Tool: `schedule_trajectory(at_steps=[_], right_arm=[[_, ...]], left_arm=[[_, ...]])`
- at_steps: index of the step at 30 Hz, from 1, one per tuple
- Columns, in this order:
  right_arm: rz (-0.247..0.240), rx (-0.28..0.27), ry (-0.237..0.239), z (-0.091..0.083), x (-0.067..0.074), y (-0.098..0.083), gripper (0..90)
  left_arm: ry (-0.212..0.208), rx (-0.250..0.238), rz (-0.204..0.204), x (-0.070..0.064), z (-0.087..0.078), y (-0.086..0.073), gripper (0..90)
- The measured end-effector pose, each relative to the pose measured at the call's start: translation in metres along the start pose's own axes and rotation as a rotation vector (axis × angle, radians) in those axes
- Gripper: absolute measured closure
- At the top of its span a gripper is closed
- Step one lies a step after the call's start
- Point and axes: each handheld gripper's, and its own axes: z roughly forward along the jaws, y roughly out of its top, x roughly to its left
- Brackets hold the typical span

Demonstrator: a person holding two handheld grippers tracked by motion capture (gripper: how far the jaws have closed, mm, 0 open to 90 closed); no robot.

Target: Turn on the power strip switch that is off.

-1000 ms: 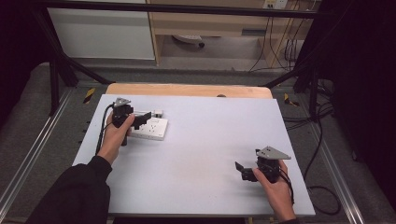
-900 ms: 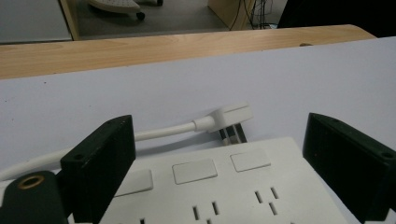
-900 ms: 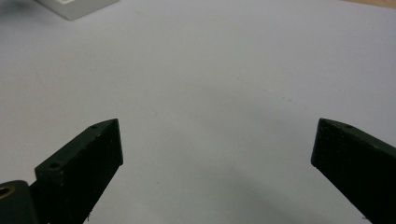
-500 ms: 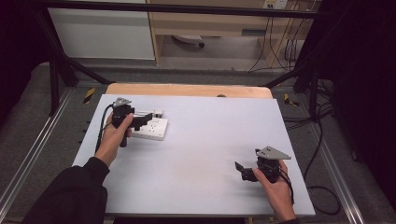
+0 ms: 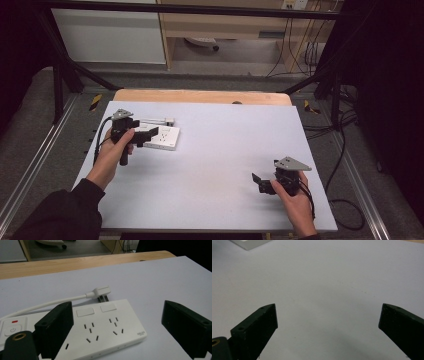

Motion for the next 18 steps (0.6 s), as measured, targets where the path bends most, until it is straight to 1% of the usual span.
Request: schedule_trajectory(at_steps=[7,14,18], right_arm=[[-0.002,0.003,-0.002,0.000,0.000,0.000,2.5],[-0.002,0.004,-0.003,0.000,0.000,0.000,2.5],[-0.004,0.004,-0.004,0.000,0.000,0.000,2.6]], left_arm=[[-0.005,-0.035,0.014,-0.003,-0.025,0.000,10.2],[-0.010,-0.048,0.015,-0.003,-0.042,-0.003,9.5],[-0.008,-0.052,0.024,-0.003,-0.051,-0.005,9.3]])
